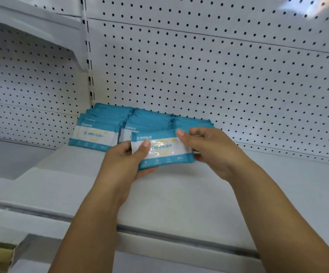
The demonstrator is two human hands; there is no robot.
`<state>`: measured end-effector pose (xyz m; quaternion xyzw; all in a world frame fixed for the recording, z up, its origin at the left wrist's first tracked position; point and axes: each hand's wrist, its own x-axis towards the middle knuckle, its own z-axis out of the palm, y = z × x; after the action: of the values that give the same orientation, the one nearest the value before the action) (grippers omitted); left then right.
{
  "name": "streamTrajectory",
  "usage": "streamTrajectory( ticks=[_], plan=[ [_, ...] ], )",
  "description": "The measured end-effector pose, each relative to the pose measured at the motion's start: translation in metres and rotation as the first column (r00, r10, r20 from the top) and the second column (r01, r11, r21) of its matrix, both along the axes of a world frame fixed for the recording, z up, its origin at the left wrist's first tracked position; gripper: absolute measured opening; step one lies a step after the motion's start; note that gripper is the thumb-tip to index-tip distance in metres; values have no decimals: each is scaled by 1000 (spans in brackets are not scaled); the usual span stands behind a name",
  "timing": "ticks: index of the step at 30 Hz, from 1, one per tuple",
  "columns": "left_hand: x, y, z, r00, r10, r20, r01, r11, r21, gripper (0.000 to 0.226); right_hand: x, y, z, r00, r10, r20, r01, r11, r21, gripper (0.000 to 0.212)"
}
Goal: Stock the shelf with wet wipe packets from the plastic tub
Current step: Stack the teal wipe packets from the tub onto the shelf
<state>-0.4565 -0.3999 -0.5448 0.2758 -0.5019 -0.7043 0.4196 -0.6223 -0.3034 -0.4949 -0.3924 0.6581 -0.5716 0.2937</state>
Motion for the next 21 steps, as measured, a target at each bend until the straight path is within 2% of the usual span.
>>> streamTrajectory(
  ticks=[2, 5, 11, 14, 16, 18, 21],
  plan=[
    [-6, 7, 0, 1000, 0, 10, 0, 1000, -9, 18, -6, 9, 1, 1000, 7, -22, -6, 1000, 16, 18],
    [-13, 14, 1, 999, 6, 32, -6, 1000, 1, 23, -17, 18, 1, 998, 6, -64, -4, 999, 35, 23],
    [-27, 22, 2, 1000, 8, 3, -8, 998, 65, 27, -34, 34, -3, 997, 59, 52, -58, 998, -27, 26],
    [-38, 26, 1, 997, 63, 41, -65, 996, 54, 25, -40, 40, -7, 995, 94, -28, -94, 996, 2, 27],
    [-44, 30, 0, 989, 116, 94, -113, 993, -30, 21, -45, 43, -10, 991, 53, -126, -54, 999, -7, 21],
    [-46, 32, 0, 971, 185, 150, -152, 966, -208, 17, -50, 43, -14, 975, -53, -217, 44, 998, -44, 11],
    [-44, 26, -2, 881, 324, 344, -142, 876, -461, 43, -61, 39, -22, 916, -221, -335, 212, 975, -63, 5]
  ],
)
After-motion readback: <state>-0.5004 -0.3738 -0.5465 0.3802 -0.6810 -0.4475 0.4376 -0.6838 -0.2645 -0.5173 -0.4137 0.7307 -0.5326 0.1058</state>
